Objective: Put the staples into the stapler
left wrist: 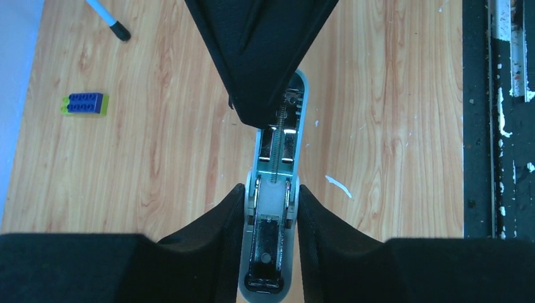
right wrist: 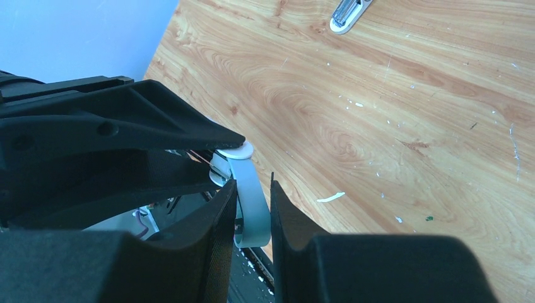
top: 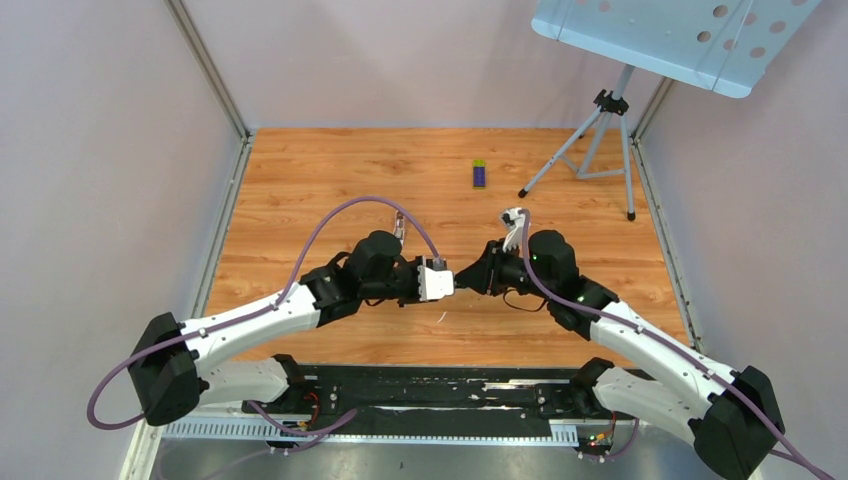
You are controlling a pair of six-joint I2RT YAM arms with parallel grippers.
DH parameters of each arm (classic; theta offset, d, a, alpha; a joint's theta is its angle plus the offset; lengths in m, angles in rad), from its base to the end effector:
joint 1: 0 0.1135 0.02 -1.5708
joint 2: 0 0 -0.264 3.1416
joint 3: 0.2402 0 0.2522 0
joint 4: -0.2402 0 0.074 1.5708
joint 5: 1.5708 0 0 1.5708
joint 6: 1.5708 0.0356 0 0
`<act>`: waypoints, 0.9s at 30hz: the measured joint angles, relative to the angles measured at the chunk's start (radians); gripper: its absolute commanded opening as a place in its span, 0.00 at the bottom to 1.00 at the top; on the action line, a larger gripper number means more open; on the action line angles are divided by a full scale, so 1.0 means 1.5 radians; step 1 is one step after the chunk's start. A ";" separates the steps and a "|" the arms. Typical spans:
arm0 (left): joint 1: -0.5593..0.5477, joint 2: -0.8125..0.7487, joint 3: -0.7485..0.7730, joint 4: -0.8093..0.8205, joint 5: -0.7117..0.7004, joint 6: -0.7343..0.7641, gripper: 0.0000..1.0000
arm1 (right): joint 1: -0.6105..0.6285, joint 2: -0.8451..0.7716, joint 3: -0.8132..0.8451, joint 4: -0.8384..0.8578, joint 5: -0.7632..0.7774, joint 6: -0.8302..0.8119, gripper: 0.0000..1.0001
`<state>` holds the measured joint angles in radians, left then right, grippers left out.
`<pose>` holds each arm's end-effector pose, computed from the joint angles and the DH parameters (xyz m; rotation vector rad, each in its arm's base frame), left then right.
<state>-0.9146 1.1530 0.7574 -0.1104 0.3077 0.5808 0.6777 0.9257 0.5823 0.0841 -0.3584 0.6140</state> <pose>0.1479 -0.2098 0.2634 1.5566 1.3986 -0.5226 0.1603 0.1451 0.2709 -0.3385 1.9686 1.2022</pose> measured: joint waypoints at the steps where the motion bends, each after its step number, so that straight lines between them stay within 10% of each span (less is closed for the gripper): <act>1: -0.001 0.001 0.000 -0.001 0.001 0.000 0.24 | 0.000 0.000 0.000 0.001 0.000 0.000 0.16; 6: -0.003 0.001 -0.002 0.007 -0.006 -0.019 0.16 | 0.000 -0.002 0.000 0.002 0.002 0.000 0.38; 13: -0.003 0.002 -0.080 0.176 -0.108 -0.134 0.15 | -0.001 -0.040 0.001 -0.023 0.036 0.013 0.97; 27: -0.003 0.180 -0.064 0.379 -0.476 -0.485 0.13 | -0.004 -0.233 0.002 -0.158 0.233 0.015 1.00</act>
<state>-0.9195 1.4231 0.6617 0.4587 -0.4065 -0.1474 0.6712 0.5762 0.5846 -0.1535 -0.0090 0.6369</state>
